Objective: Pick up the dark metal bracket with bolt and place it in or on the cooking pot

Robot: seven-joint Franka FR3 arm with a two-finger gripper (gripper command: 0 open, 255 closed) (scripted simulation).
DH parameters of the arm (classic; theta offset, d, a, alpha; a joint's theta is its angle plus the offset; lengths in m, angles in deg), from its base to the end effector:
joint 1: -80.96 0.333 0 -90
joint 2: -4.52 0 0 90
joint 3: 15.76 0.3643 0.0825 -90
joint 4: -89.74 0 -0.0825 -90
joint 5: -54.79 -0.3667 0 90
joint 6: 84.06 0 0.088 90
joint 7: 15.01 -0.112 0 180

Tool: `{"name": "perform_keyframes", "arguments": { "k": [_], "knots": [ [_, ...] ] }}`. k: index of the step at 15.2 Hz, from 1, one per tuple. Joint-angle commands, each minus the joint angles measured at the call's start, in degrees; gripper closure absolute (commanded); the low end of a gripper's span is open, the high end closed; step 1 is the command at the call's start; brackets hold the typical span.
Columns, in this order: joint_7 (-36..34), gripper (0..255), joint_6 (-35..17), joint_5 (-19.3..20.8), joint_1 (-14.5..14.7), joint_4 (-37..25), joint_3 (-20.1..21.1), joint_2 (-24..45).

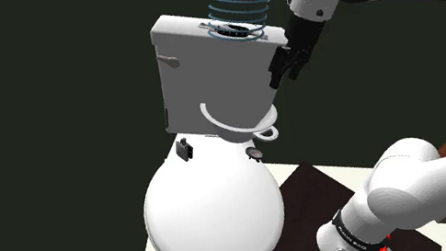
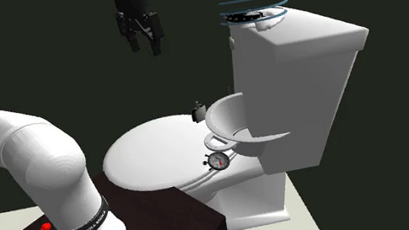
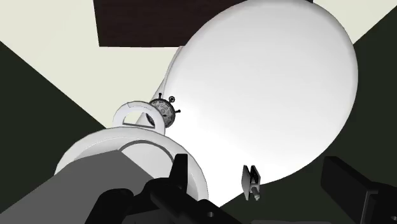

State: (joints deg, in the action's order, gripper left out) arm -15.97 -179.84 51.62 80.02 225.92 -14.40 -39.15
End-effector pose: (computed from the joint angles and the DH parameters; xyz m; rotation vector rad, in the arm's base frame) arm 0.2724 0.0105 0.6130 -3.1009 0.0303 -0.0878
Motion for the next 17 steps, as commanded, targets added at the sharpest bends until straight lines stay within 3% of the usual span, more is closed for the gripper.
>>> {"name": "perform_keyframes", "arguments": {
  "k": [1,9,17],
  "knots": [
    [0.0,0,0.0,0.0,0.0,0.0,0.0,0.0],
    [-1.4,0,-13.8,-1.3,0.9,1.7,2.4,13.6],
    [-3.1,0,-25.7,-1.5,1.6,-1.6,4.6,30.1]
  ]
}}
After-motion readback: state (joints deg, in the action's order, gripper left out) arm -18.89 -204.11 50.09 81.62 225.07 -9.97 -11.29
